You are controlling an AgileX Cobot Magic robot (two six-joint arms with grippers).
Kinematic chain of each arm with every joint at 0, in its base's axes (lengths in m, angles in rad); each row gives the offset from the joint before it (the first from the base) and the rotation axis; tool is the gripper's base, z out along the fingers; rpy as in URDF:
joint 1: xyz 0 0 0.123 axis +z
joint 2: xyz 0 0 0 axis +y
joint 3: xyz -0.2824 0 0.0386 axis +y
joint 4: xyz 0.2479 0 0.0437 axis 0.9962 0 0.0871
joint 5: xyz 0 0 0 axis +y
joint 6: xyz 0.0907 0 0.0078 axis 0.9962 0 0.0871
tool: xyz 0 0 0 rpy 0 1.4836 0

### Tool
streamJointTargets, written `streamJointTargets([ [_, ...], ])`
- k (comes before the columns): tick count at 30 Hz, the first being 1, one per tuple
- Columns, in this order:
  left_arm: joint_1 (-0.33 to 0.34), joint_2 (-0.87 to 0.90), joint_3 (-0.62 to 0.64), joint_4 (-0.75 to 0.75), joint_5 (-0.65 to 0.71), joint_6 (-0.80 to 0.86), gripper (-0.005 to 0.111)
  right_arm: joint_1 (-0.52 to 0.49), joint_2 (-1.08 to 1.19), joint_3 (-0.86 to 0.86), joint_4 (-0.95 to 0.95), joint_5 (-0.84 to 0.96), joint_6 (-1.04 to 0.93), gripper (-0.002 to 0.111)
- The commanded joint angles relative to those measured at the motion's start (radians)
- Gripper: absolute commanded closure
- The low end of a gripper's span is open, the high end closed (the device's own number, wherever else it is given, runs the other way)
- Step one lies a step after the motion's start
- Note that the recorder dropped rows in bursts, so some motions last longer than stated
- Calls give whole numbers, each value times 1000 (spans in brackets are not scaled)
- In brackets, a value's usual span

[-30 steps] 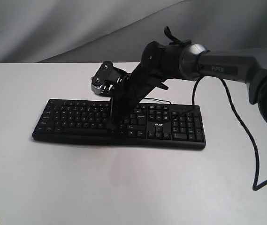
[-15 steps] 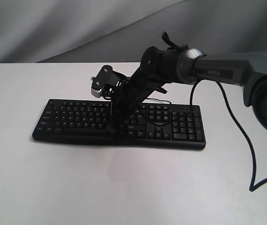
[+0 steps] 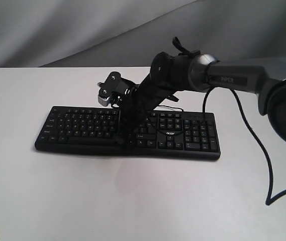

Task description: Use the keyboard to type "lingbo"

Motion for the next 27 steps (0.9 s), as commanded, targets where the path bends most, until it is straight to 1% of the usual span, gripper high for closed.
streamJointTargets([
  [1, 1, -4, 5, -4, -7, -2, 106, 1, -1, 1, -1, -4, -12, 108],
  [9, 1, -4, 5, -4, -7, -2, 106, -1, -1, 1, -13, -4, -10, 108],
  [12, 1, -4, 5, -4, -7, -2, 106, 1, -20, 1, -12, -36, -10, 108],
  [17, 1, -4, 5, -4, -7, -2, 106, 14, -15, -74, -1, -20, -12, 108],
  [23, 1, -4, 5, -4, -7, -2, 106, 24, 51, -153, 10, -11, -10, 108],
  [27, 1, -4, 5, -4, -7, -2, 106, 22, 71, -162, 9, -12, -6, 108],
])
